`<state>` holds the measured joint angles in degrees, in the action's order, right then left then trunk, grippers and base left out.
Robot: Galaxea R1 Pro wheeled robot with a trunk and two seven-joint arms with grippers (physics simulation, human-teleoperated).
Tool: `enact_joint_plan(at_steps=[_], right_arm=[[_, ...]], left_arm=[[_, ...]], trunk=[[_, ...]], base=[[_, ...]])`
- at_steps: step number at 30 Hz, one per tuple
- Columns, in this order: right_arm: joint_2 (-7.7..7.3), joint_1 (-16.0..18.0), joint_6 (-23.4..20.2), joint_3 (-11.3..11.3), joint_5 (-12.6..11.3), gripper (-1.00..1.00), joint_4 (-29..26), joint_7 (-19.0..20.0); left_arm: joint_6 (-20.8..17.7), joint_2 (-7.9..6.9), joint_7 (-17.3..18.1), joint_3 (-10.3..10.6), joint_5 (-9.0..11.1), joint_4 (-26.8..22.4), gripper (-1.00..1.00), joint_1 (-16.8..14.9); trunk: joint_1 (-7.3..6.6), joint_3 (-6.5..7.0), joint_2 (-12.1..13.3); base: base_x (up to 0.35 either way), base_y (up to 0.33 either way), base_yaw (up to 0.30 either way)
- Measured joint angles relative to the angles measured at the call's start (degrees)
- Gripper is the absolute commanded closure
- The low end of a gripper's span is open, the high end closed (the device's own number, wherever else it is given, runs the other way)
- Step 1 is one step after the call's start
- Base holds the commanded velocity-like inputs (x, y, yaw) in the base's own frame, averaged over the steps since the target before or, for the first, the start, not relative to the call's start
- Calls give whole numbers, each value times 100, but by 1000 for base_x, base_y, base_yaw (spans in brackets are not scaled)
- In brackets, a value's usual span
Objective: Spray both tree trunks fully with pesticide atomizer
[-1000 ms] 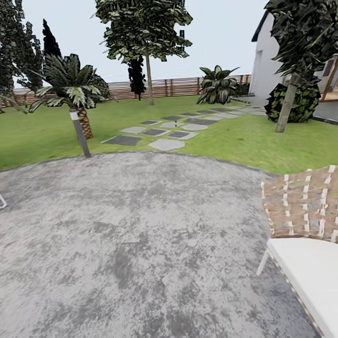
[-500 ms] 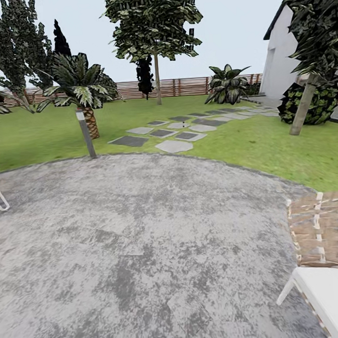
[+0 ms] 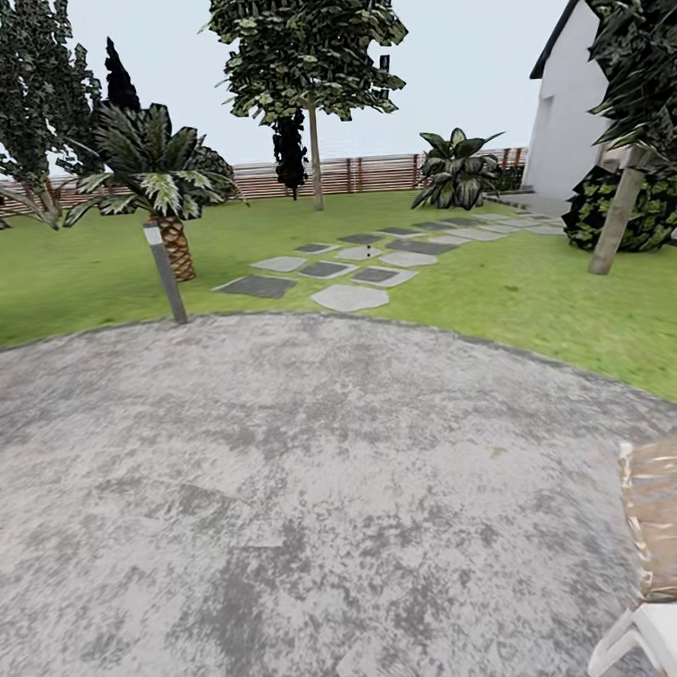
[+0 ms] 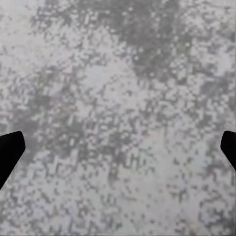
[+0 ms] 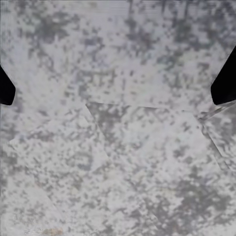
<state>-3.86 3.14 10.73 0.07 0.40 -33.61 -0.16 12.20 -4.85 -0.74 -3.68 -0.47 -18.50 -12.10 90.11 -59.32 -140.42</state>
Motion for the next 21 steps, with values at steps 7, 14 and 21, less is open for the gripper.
enact_joint_plan(at_steps=[7,14,21], right_arm=[[0,0,1,1,0,-100,0,0],[0,0,-1,2,0,-100,0,0],[0,0,-1,8,0,-100,0,0]], left_arm=[[0,0,0,-5,0,0,-100,0],[0,0,0,-4,0,0,-100,0],[0,0,0,-4,0,0,-100,0]], trunk=[[0,0,0],[0,0,0],[0,0,0]], base=[[337,0,0],[337,0,0],[337,0,0]])
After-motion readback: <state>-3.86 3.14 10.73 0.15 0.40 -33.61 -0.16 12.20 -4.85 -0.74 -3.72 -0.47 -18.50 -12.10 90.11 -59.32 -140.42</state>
